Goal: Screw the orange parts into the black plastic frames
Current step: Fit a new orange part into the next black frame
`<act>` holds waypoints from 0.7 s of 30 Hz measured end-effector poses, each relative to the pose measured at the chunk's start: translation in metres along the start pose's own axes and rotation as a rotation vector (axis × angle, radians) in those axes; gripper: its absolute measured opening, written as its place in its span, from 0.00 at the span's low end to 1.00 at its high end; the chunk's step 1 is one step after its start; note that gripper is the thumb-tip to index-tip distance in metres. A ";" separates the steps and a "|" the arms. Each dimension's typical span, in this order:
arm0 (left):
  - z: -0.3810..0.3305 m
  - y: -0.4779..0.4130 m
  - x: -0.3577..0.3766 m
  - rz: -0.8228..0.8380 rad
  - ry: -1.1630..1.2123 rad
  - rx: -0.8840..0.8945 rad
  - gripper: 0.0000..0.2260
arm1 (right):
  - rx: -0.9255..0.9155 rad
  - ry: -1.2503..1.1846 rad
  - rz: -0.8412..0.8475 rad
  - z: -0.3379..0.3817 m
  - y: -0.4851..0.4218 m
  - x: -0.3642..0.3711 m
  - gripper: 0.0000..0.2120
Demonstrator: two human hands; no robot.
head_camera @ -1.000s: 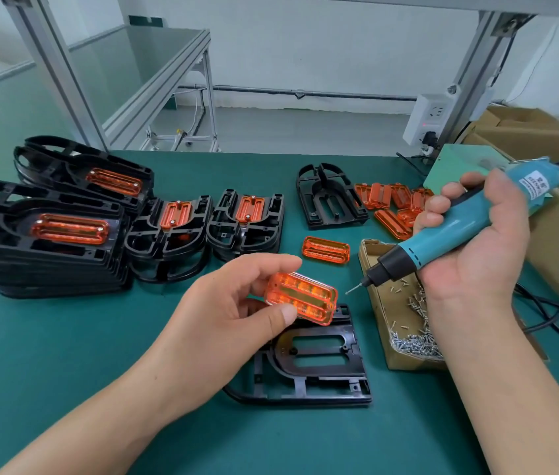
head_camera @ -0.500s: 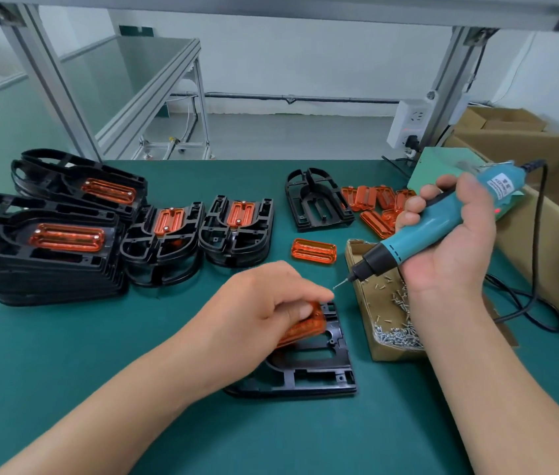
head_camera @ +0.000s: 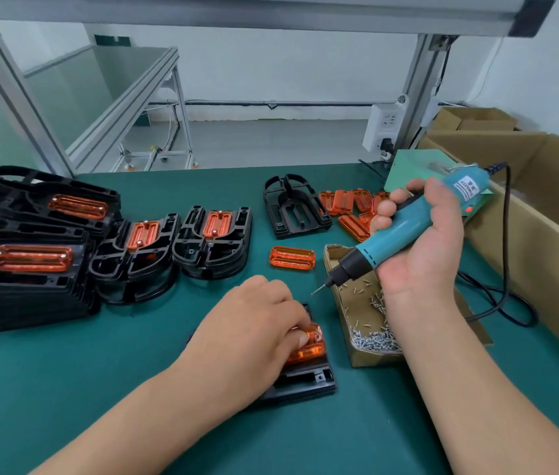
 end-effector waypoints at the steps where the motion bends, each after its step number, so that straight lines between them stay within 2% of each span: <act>1: 0.004 0.003 -0.002 0.001 0.031 -0.006 0.06 | 0.000 0.000 0.001 0.000 0.000 0.000 0.05; 5: 0.018 0.014 -0.004 0.054 0.087 -0.050 0.10 | 0.003 0.003 0.000 0.000 0.000 -0.001 0.05; 11: 0.027 0.015 0.002 0.113 0.034 -0.083 0.17 | 0.001 0.018 -0.006 0.001 0.000 -0.002 0.06; 17: 0.032 0.017 0.000 0.089 0.069 -0.142 0.13 | -0.004 0.029 0.001 0.002 0.002 0.000 0.05; 21: 0.035 0.019 -0.006 0.150 0.100 -0.151 0.07 | 0.001 0.025 0.000 0.002 0.002 0.000 0.05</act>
Point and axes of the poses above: each hand's wrist, its own y-axis away from the middle knuckle, its own x-axis out of the palm, z = x × y, the point moved 6 cm from there along -y, towards the middle knuckle, and after that the axes turned 13 degrees about y, right-handed, at the moved point
